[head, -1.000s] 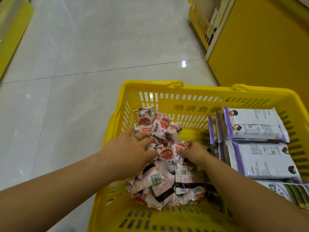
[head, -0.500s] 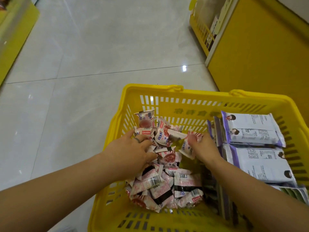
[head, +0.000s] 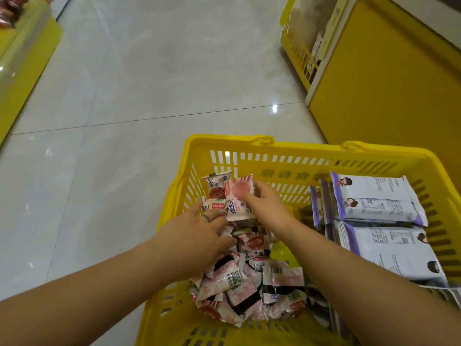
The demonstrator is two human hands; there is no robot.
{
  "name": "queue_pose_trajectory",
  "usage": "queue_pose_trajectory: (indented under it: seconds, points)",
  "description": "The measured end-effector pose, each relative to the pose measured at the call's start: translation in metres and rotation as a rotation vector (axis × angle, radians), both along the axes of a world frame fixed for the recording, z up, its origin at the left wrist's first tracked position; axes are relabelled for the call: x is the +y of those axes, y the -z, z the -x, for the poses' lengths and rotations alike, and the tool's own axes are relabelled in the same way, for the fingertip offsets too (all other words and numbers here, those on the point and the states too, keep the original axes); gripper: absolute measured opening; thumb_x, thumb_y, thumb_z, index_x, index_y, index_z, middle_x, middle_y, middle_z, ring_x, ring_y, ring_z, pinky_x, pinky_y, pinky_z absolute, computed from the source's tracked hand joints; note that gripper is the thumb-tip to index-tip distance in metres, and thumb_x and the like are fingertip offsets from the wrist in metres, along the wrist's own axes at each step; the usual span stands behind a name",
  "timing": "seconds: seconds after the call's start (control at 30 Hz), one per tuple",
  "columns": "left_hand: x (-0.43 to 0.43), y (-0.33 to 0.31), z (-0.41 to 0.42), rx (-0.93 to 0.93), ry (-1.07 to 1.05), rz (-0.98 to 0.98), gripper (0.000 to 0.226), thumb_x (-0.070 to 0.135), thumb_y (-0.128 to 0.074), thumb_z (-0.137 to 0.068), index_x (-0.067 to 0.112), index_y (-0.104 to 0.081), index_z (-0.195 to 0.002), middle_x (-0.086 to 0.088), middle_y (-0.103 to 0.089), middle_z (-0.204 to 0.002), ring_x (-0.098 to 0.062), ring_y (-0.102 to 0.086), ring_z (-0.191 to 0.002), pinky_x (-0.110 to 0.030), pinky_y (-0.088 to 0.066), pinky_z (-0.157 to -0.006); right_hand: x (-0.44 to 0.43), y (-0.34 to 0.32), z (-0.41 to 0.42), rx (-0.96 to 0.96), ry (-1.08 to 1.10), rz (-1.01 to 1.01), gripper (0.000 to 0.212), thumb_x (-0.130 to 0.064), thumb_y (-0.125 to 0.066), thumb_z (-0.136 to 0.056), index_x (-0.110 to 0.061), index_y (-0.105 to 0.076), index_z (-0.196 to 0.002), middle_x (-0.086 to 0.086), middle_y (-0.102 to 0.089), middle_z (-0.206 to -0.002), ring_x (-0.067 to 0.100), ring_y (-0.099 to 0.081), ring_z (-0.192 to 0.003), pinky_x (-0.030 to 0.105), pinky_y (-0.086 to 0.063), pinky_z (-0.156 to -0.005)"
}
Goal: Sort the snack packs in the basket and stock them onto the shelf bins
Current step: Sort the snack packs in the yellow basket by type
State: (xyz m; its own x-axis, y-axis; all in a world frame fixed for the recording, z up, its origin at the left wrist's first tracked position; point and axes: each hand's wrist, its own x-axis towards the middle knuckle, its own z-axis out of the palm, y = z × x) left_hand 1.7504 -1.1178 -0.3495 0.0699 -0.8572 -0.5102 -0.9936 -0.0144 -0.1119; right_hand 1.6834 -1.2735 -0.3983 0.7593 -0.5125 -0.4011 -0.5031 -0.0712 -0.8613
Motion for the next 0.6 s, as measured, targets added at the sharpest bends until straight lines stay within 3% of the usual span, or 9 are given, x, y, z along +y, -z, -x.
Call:
queue_pose_trajectory:
  seconds: [0.17, 0.3, 0.33, 0.37, 0.43, 0.5, 0.53, 0.6]
  points:
    - [0.0, -0.008, 0.002, -0.005, -0.012, 0.131, 0.032, 0.033, -0.039, -0.1, 0.028, -0.05, -0.13, -0.007, -0.045, -0.133, -0.03, -0.04, -0.126, -0.048, -0.026, -0.109, 0.003, -0.006, -0.007, -0.118, 0.136, -0.089, 0.031, -0.035, -0.065, -0.088, -0.02, -0.048, -0.11, 0.005, -0.072, -0.091, 0.022, -0.07, -0.083, 0.045, -0.056, -0.074]
    - [-0.001, -0.016, -0.002, -0.015, -0.002, 0.379, 0.018, 0.032, -0.072, -0.079, 0.018, -0.068, -0.091, -0.005, -0.063, -0.091, -0.026, -0.063, -0.082, -0.037, -0.05, -0.074, 0.006, -0.012, -0.015, -0.024, -0.088, -0.086, 0.023, -0.033, -0.056, -0.095, -0.022, -0.059, -0.116, 0.002, -0.065, -0.115, 0.018, -0.063, -0.103, 0.041, -0.055, -0.089]
    - [-0.001, -0.017, -0.002, -0.026, -0.048, 0.398, 0.024, 0.033, -0.072, -0.078, 0.017, -0.066, -0.097, -0.007, -0.063, -0.095, -0.027, -0.063, -0.085, -0.037, -0.05, -0.075, 0.002, -0.012, -0.012, -0.022, -0.136, -0.138, 0.023, -0.03, -0.052, -0.097, -0.024, -0.061, -0.118, -0.001, -0.065, -0.116, 0.016, -0.063, -0.104, 0.037, -0.055, -0.089]
    - [-0.002, -0.015, -0.002, -0.032, -0.111, 0.356, 0.034, 0.036, -0.064, -0.085, 0.018, -0.06, -0.114, -0.01, -0.06, -0.111, -0.03, -0.06, -0.1, -0.04, -0.048, -0.084, -0.003, -0.013, -0.008, -0.032, -0.169, -0.207, 0.022, -0.027, -0.049, -0.099, -0.027, -0.063, -0.116, -0.005, -0.067, -0.114, 0.013, -0.066, -0.101, 0.031, -0.056, -0.086]
    - [-0.005, -0.004, -0.003, -0.039, -0.182, 0.232, 0.057, 0.048, -0.04, -0.097, 0.027, -0.023, -0.146, -0.015, -0.029, -0.15, -0.034, -0.033, -0.137, -0.047, -0.029, -0.108, -0.018, -0.013, 0.001, -0.033, -0.188, -0.297, 0.025, -0.02, -0.046, -0.1, -0.032, -0.065, -0.111, -0.007, -0.07, -0.109, 0.011, -0.068, -0.096, 0.024, -0.057, -0.079]
    - [-0.009, 0.0, -0.005, -0.096, -0.155, 0.052, 0.064, 0.06, -0.021, -0.097, 0.034, 0.001, -0.152, -0.013, -0.003, -0.161, -0.036, -0.009, -0.146, -0.054, -0.011, -0.114, -0.032, -0.007, 0.009, 0.017, -0.117, -0.252, 0.029, -0.015, -0.045, -0.1, -0.031, -0.064, -0.114, 0.0, -0.068, -0.114, 0.018, -0.066, -0.099, 0.027, -0.057, -0.082]
    - [-0.011, 0.001, -0.006, -0.122, -0.123, -0.014, 0.065, 0.062, -0.017, -0.096, 0.034, 0.0, -0.152, -0.013, -0.002, -0.161, -0.037, -0.006, -0.147, -0.057, -0.007, -0.114, -0.037, -0.001, 0.012, 0.056, -0.058, -0.191, 0.03, -0.012, -0.045, -0.099, -0.027, -0.062, -0.119, 0.003, -0.065, -0.119, 0.015, -0.064, -0.095, 0.021, -0.057, -0.075]
    - [-0.013, 0.002, -0.007, -0.141, -0.104, -0.079, 0.066, 0.064, -0.015, -0.095, 0.031, -0.006, -0.152, -0.013, -0.01, -0.16, -0.036, -0.009, -0.147, -0.059, -0.004, -0.113, -0.043, 0.016, 0.019, 0.16, 0.009, -0.062, 0.036, -0.007, -0.043, -0.099, -0.017, -0.053, -0.132, 0.007, -0.057, -0.132, 0.004, -0.057, -0.076, 0.007, -0.045, -0.048]
